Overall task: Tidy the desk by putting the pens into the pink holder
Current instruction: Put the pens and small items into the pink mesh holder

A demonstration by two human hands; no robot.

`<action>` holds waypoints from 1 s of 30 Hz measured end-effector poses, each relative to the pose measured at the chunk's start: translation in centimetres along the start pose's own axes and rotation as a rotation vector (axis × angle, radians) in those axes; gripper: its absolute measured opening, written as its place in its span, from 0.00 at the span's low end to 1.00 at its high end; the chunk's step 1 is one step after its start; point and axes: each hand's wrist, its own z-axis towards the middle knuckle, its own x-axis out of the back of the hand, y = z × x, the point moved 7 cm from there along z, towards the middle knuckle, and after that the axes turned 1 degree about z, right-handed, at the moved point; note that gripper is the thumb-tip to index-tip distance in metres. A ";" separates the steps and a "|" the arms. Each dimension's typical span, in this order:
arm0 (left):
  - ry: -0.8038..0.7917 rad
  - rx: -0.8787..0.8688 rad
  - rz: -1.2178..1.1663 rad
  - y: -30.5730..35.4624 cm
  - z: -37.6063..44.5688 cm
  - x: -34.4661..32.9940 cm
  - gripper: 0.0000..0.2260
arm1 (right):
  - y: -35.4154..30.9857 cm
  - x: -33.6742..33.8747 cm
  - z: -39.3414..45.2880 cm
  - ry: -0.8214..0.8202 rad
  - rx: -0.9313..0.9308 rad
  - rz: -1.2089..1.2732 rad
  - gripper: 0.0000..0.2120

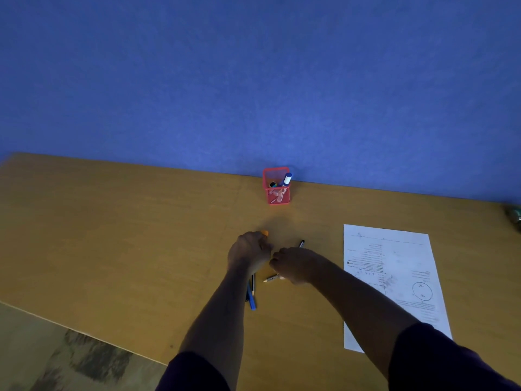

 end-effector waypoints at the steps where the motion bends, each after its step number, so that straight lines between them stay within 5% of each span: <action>1: -0.004 -0.009 0.007 0.2 -0.1 -0.2 0.11 | 0.0 -0.2 0.0 -0.007 0.011 0.004 0.18; 7: 0.030 0.001 -0.079 0.8 -0.3 -0.6 0.15 | 1.4 -0.2 -0.2 0.023 -0.069 0.200 0.17; 12: 0.238 0.068 -0.545 0.7 -0.2 1.3 0.18 | 5.6 2.7 -1.7 0.398 -0.381 0.690 0.08; 19: 0.174 -0.009 -0.709 2.9 1.8 0.6 0.13 | 7.6 4.1 -2.0 0.670 -0.506 0.993 0.06; 24: 0.152 0.015 -0.695 2.2 2.7 -0.4 0.16 | 8.2 2.7 -2.4 0.618 -0.458 0.811 0.03; 30: 0.261 -0.008 -0.557 1.8 4.3 0.9 0.22 | 6.7 0.3 -1.1 0.200 -0.328 0.621 0.13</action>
